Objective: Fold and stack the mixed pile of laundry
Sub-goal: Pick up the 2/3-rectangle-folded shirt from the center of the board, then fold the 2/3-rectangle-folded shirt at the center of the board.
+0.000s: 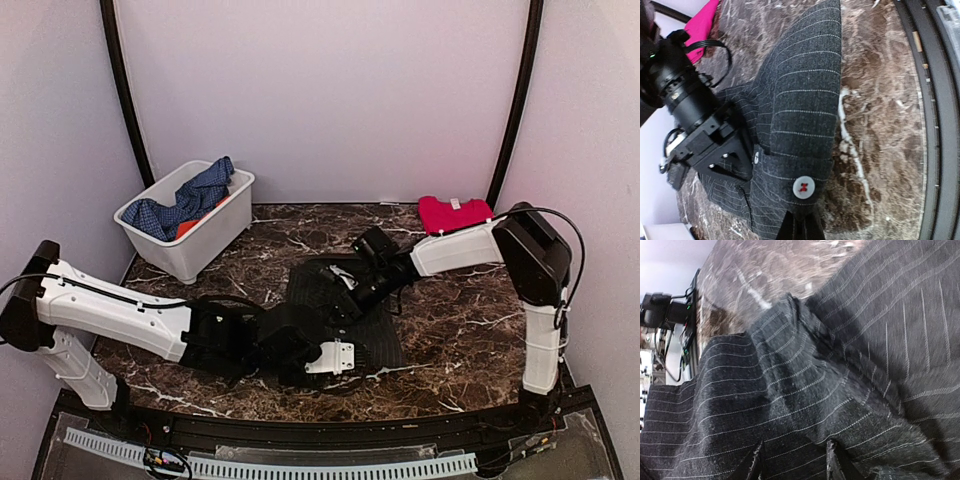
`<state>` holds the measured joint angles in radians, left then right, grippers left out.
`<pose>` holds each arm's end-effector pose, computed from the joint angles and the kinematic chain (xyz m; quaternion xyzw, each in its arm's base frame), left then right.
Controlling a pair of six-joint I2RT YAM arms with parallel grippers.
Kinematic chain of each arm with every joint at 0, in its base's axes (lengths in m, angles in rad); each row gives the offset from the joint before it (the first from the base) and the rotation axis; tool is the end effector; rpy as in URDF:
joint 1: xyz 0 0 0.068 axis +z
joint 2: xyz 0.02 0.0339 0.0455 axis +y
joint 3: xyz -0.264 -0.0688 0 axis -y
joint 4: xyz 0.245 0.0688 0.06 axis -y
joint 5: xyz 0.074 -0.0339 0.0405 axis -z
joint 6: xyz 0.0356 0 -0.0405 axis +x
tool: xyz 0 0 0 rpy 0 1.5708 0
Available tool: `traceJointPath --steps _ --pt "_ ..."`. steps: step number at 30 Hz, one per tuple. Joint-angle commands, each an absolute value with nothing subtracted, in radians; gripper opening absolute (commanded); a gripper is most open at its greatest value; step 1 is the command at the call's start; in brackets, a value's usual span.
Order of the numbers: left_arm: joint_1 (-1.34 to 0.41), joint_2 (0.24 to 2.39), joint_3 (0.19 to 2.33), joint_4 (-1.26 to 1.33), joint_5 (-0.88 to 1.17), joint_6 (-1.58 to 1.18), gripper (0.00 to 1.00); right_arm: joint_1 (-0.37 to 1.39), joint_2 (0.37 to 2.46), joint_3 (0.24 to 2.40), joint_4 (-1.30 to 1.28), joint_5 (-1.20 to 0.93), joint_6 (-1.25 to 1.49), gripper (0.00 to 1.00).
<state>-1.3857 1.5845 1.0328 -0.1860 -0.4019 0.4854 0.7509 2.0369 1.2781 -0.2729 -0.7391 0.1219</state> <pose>0.0768 -0.3343 0.2284 0.6734 0.5967 -0.0082 0.4364 0.2828 0.2967 0.1382 -0.3695 0.8250 0.4205 0.0779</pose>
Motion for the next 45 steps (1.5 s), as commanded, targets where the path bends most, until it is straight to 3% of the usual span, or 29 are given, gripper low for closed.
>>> traceJointPath --steps 1,11,16,21,31,45 --pt "-1.393 1.564 1.142 -0.548 -0.162 0.377 0.0 0.736 1.914 1.345 -0.386 -0.746 0.08 0.42" --pt "-1.372 1.628 1.394 -0.771 0.057 0.333 0.0 0.569 2.051 1.598 -0.52 -0.529 0.034 0.46" --pt "-1.301 1.647 1.458 -0.795 0.12 0.36 0.0 0.566 2.162 1.574 -0.475 -0.558 0.029 0.44" --pt "-1.222 1.669 1.511 -0.779 0.171 0.446 0.0 0.57 2.263 1.585 -0.463 -0.585 0.013 0.4" --pt "-1.046 1.807 1.631 -0.734 0.184 0.589 0.0 0.602 2.268 1.566 -0.51 -0.626 -0.031 0.21" --pt "-0.895 1.976 1.74 -0.62 0.113 0.783 0.06 0.615 2.244 1.545 -0.504 -0.734 -0.047 0.17"
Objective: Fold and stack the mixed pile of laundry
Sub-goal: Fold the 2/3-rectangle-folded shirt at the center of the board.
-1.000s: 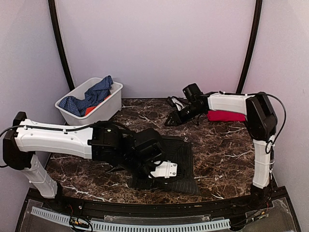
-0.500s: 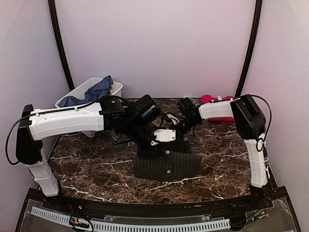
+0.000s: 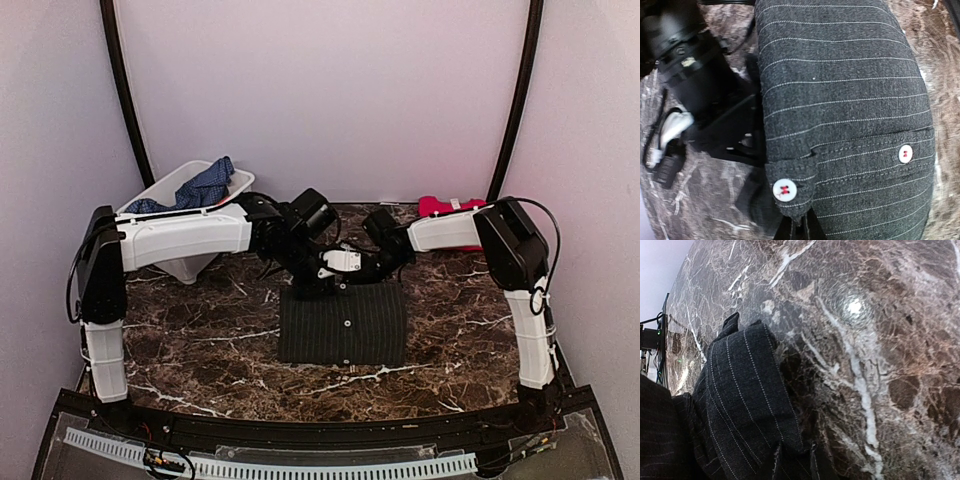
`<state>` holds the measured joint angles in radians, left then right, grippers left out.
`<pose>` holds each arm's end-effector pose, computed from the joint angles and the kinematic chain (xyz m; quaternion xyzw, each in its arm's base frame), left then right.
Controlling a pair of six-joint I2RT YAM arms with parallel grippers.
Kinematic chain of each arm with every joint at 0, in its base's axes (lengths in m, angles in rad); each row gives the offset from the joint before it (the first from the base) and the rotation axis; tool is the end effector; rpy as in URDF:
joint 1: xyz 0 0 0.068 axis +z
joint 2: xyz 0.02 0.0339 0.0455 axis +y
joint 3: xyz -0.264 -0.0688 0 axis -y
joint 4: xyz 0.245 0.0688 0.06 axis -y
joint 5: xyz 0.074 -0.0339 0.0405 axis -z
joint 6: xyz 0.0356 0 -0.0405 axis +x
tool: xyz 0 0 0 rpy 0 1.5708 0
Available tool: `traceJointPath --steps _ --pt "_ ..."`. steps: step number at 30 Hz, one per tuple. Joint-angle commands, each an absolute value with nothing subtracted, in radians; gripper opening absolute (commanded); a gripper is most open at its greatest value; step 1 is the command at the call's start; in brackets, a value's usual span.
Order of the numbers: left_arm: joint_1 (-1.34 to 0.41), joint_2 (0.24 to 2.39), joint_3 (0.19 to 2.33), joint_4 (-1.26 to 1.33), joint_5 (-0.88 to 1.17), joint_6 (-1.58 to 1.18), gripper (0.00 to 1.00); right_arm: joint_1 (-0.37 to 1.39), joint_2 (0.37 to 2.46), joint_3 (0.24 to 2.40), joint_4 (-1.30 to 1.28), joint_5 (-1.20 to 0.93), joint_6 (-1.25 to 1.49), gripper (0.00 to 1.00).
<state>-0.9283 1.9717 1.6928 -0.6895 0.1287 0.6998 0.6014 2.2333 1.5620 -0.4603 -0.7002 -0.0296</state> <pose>0.2582 -0.3526 0.2567 0.7060 0.6404 -0.0948 0.2871 0.3618 0.2761 0.1246 -0.3555 0.8483 0.3789 0.1019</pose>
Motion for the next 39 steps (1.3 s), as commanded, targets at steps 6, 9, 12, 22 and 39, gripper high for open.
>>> traceJointPath --steps 6,9,12,22,39 --pt "-0.862 2.026 1.698 -0.487 0.08 0.854 0.07 0.614 2.241 1.562 -0.519 -0.757 -0.055 0.16" --pt "-0.845 2.032 1.633 -0.352 0.062 0.88 0.08 0.609 2.239 1.58 -0.535 -0.747 -0.054 0.18" --pt "-0.838 2.04 1.547 -0.235 0.018 0.901 0.08 0.581 2.216 1.592 -0.537 -0.722 -0.033 0.25" --pt "-0.811 2.078 1.47 -0.015 -0.062 0.892 0.2 0.41 2.067 1.588 -0.538 -0.541 0.04 0.46" --pt "-0.676 1.774 1.402 -0.233 0.07 -0.006 0.58 0.333 1.625 1.047 -0.265 -0.669 0.298 0.59"
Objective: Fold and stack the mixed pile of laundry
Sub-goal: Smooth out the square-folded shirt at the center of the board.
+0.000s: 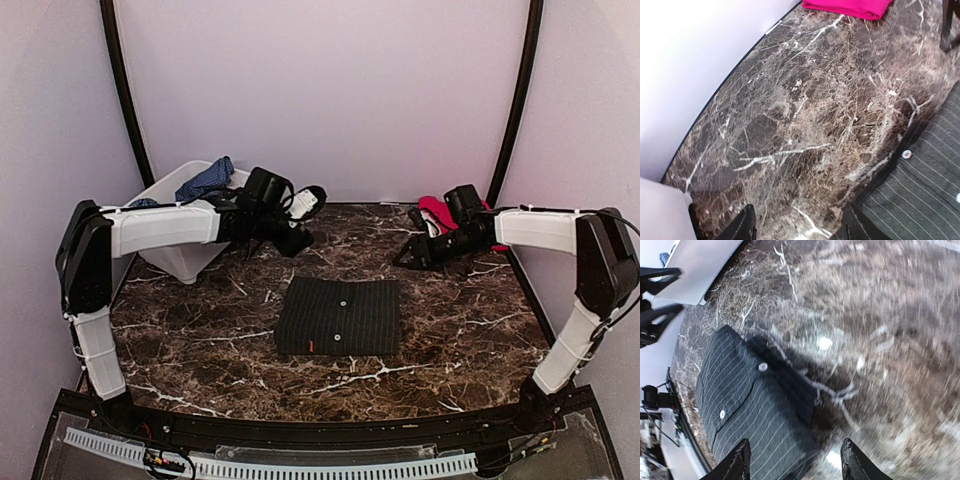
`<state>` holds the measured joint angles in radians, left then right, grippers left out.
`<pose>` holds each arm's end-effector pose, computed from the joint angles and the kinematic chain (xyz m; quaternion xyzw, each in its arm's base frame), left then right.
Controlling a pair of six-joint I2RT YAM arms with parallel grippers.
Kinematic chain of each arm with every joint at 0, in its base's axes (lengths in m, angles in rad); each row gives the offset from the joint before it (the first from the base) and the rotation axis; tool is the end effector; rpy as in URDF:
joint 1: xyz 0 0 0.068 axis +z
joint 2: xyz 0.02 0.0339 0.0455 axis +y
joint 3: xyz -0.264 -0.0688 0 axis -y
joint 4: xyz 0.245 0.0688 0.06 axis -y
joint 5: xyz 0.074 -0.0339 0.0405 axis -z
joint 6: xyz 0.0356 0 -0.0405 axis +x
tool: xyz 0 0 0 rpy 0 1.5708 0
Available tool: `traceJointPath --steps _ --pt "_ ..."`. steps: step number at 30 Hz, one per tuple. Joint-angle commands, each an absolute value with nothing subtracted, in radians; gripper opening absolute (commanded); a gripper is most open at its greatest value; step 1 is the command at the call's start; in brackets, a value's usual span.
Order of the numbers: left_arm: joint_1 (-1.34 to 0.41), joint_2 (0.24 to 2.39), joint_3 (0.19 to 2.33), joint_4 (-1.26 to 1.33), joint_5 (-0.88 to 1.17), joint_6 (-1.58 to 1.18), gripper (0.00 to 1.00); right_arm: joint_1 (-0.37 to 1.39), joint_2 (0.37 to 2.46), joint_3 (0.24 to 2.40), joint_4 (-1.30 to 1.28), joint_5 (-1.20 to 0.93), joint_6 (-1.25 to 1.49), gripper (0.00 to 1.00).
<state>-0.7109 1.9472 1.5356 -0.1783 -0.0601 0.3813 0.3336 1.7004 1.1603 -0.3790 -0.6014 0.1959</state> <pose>0.3474 -0.2963 0.2551 0.4458 0.7608 -0.0511 0.4688 0.3315 0.1362 0.2186 -0.1568 0.8962 0.3508 0.2217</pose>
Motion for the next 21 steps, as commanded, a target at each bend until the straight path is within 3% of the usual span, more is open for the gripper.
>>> traceJointPath --steps 1,11,18,21 --pt "-0.658 1.75 1.354 -0.216 0.093 -0.101 0.58 0.332 1.618 1.024 -0.25 -0.682 0.312 0.59" --pt "-0.583 1.818 1.214 -0.08 0.328 -0.393 0.57 0.333 1.724 1.016 -0.168 -0.741 0.358 0.58" --pt "-0.583 1.936 1.239 0.026 0.445 -0.463 0.57 0.342 1.799 1.016 -0.145 -0.766 0.358 0.5" --pt "-0.583 1.958 1.241 0.058 0.471 -0.475 0.52 0.352 1.809 1.023 -0.133 -0.786 0.355 0.43"
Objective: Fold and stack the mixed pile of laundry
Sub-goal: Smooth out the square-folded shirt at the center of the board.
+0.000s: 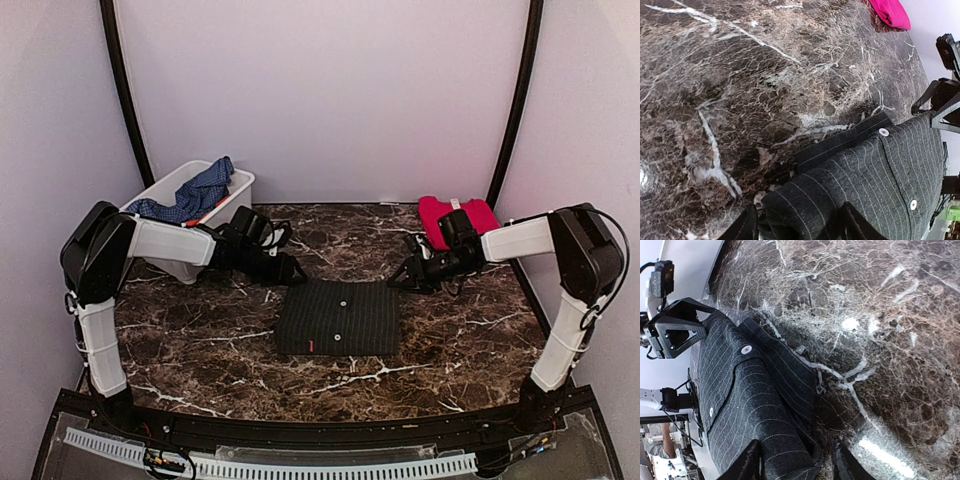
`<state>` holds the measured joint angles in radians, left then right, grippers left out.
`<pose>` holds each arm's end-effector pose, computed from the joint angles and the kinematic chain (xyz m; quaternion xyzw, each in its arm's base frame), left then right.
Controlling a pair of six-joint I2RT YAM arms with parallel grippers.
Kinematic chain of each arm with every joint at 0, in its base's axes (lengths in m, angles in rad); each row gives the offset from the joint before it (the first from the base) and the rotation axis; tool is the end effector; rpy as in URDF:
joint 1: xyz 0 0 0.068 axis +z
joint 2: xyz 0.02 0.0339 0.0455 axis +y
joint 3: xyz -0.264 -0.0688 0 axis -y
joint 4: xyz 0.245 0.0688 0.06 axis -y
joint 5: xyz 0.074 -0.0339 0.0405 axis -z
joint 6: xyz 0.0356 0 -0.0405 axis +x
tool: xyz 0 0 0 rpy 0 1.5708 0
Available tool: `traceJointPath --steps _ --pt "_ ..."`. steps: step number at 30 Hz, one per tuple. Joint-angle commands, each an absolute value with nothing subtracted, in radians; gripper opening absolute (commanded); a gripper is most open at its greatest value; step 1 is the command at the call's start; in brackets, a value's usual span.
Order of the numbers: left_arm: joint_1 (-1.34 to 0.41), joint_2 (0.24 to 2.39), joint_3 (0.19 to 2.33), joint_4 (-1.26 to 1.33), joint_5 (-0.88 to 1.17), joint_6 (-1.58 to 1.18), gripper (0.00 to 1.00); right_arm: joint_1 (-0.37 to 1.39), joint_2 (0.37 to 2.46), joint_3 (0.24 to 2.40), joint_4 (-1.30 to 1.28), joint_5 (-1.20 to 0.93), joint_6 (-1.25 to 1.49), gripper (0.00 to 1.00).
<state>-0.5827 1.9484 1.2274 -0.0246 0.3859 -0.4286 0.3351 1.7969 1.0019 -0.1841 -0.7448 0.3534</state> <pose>0.3430 -0.2421 0.1697 0.1459 0.8905 -0.3443 0.2592 0.3221 0.1377 0.1548 -0.0979 0.8919 0.4193 0.1382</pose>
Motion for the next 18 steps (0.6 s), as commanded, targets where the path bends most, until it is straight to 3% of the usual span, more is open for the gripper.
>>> traceJointPath --steps 1,2,4,5,8,11,18 --pt "-0.582 1.966 1.241 0.067 0.479 -0.476 0.48 0.356 1.811 1.028 -0.133 -0.786 0.352 0.39" --pt "-0.583 1.969 1.24 0.07 0.491 -0.477 0.46 0.36 1.811 1.035 -0.135 -0.785 0.349 0.33" --pt "-0.582 1.959 1.236 0.077 0.515 -0.469 0.26 0.371 1.806 1.056 -0.148 -0.785 0.34 0.19" --pt "-0.583 1.95 1.221 0.087 0.522 -0.469 0.22 0.375 1.797 1.065 -0.153 -0.783 0.338 0.14" --pt "-0.582 1.873 1.17 0.131 0.494 -0.471 0.06 0.4 1.755 1.076 -0.158 -0.775 0.332 0.02" --pt "-0.583 1.809 1.118 0.138 0.453 -0.457 0.0 0.42 1.705 1.08 -0.167 -0.756 0.32 0.0" --pt "-0.577 1.763 1.036 0.211 0.357 -0.428 0.0 0.425 1.688 1.097 -0.16 -0.677 0.271 0.0"
